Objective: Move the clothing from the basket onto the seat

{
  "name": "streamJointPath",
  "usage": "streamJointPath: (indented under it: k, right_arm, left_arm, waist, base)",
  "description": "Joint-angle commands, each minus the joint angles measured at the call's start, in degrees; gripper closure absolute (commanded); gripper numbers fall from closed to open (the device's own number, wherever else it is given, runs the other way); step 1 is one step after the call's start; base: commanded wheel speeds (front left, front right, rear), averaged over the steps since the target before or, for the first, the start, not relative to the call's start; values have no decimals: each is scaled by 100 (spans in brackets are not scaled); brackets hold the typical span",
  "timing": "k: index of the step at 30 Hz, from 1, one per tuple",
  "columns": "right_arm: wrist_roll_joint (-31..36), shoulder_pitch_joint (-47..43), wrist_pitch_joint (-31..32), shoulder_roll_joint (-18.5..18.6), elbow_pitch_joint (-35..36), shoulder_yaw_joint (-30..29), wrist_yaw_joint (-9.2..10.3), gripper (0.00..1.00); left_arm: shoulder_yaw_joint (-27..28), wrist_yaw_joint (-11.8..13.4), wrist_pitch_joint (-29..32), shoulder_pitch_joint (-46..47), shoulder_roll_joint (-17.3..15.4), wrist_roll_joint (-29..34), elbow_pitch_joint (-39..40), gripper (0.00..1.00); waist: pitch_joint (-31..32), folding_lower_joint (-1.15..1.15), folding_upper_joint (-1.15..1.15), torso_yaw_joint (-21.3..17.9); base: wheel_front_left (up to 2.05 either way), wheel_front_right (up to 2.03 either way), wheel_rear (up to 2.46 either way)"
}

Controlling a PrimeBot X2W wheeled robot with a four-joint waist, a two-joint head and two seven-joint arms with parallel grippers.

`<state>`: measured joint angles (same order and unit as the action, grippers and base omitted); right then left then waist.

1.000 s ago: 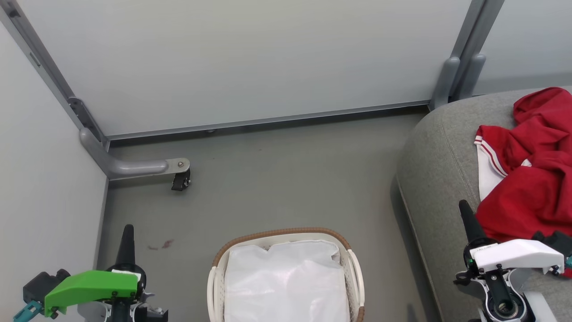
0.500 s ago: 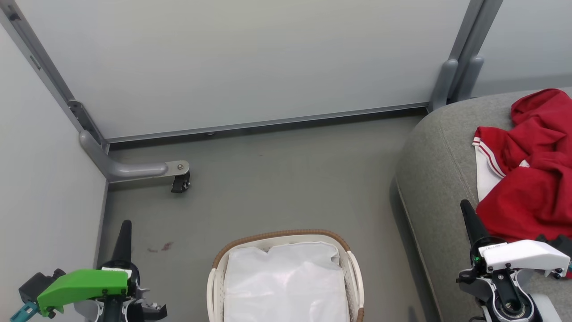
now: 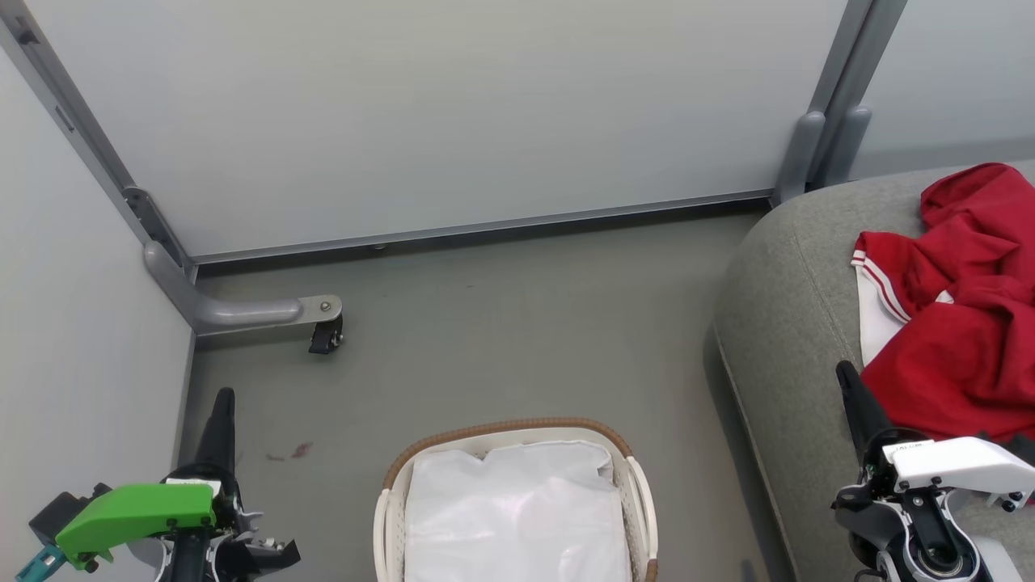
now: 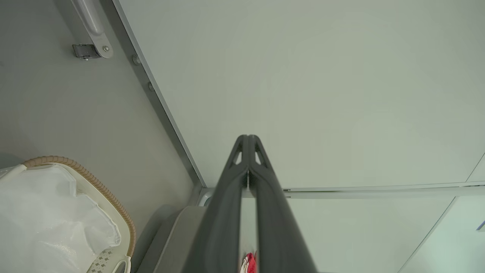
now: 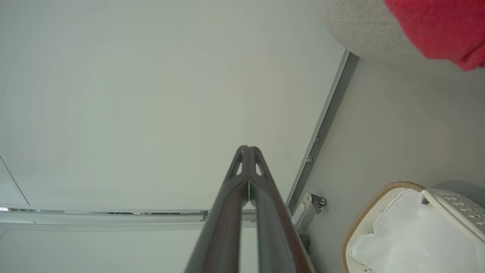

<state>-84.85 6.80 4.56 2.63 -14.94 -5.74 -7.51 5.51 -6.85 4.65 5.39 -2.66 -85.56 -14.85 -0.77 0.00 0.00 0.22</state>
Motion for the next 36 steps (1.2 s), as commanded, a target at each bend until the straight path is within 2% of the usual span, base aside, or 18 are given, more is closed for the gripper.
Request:
streamJointPath:
  k: [1,17,36]
  right_arm:
    - [-162,-50,54,37,56,-33,3,100]
    - [-776,-91,223,42,110,-93,4,100]
    - [-764,-91,217,41,106,-91,4,100]
  left_arm:
    - [41,-37,42,106,-33,-149,49,100]
    - [117,-82,205,127,-38,-709,93,100]
    - [114,-80,210,113,-37,-696,87,100]
  waist:
    - [8,0,0,-3]
    - [58,0,0,-22]
    - [60,0,0,-22]
  base:
    - [0,0,0]
    - [0,0,0]
    - [0,0,0]
